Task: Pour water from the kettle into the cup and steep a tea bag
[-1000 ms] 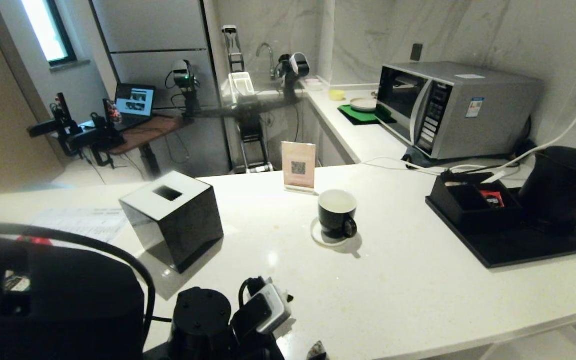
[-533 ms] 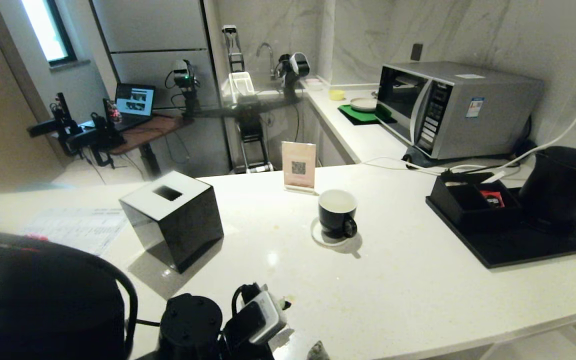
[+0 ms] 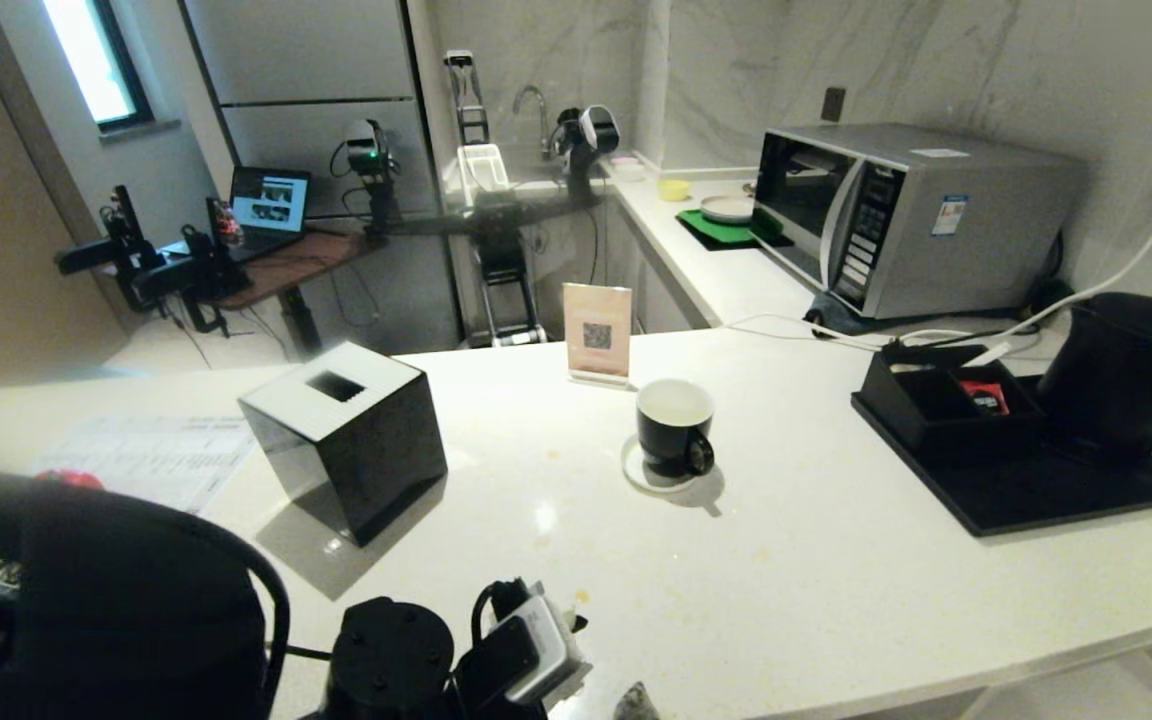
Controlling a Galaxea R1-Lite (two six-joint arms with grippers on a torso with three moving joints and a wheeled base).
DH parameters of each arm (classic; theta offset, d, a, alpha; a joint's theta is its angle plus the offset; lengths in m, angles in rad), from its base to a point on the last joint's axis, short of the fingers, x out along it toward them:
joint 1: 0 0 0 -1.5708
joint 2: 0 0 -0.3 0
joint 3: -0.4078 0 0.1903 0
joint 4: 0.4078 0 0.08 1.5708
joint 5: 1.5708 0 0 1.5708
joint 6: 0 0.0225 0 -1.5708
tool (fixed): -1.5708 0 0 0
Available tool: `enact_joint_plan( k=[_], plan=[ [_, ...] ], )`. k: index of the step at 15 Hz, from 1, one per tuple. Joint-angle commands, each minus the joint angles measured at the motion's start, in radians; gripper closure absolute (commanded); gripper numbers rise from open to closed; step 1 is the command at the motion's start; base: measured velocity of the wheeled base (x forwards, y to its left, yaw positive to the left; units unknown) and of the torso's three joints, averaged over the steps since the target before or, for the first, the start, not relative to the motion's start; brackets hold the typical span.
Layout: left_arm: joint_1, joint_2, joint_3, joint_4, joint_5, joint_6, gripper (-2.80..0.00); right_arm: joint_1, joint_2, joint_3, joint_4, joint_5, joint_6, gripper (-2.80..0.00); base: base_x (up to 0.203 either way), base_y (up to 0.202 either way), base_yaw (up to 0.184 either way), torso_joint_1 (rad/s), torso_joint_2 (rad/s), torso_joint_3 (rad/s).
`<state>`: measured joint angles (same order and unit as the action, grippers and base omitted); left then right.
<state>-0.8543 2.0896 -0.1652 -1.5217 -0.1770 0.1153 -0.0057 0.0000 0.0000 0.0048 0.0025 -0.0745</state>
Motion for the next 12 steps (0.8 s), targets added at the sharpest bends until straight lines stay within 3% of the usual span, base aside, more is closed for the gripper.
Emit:
enact_joint_plan(
  k=[1,12],
  plan=[
    [0.001,0.033,-0.028,-0.048,-0.001,0.001,-2.80,0.000,0.000,0.000,0.000,0.001,-0.001,0.00,0.000,0.000,0.000,0.000,0.00,0.000],
    [0.014,0.118,-0.108,-0.048,-0.001,0.003,-2.80,0.000,0.001,0.000,0.000,0.000,-0.001,0.00,0.000,0.000,0.000,0.000,0.00,0.000]
  ],
)
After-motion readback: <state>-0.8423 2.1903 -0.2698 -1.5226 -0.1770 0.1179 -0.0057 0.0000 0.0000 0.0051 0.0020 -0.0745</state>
